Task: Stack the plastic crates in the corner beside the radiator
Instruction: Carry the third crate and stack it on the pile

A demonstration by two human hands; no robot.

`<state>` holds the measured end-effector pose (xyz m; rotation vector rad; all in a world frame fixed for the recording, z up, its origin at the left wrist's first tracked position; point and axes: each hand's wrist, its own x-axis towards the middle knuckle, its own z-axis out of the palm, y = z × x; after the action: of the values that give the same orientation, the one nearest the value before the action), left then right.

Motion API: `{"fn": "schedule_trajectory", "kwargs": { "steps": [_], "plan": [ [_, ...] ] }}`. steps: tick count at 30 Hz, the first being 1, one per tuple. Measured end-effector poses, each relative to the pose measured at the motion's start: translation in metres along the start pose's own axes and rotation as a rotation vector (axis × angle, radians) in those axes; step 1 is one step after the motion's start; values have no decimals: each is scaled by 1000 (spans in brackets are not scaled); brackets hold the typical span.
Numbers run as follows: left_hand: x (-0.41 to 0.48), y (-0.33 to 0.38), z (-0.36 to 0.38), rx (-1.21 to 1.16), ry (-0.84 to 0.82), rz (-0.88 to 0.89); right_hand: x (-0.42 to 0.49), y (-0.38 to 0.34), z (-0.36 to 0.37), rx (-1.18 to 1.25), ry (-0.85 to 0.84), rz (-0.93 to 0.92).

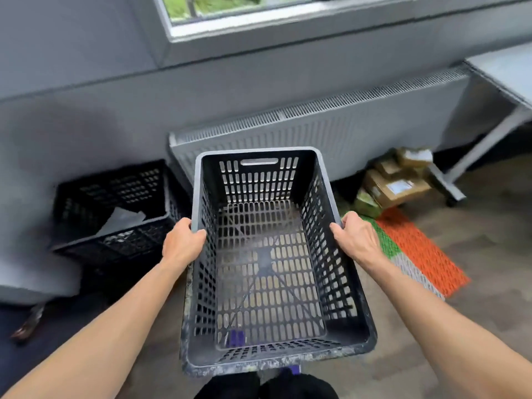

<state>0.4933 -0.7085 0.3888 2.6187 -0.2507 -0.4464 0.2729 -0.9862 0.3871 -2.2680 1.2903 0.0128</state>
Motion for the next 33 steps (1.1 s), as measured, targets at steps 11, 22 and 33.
{"fn": "schedule_trajectory", "kwargs": {
  "steps": [11,22,33],
  "plan": [
    [-14,-77,-109,-83,272,-202,4,-150,0,-22,-59,-336],
    [15,-182,-190,-189,369,-317,-17,-298,45,-97,-100,-518],
    [46,-263,-254,-230,383,-360,-42,-403,98,-157,-120,-597]
  ]
}}
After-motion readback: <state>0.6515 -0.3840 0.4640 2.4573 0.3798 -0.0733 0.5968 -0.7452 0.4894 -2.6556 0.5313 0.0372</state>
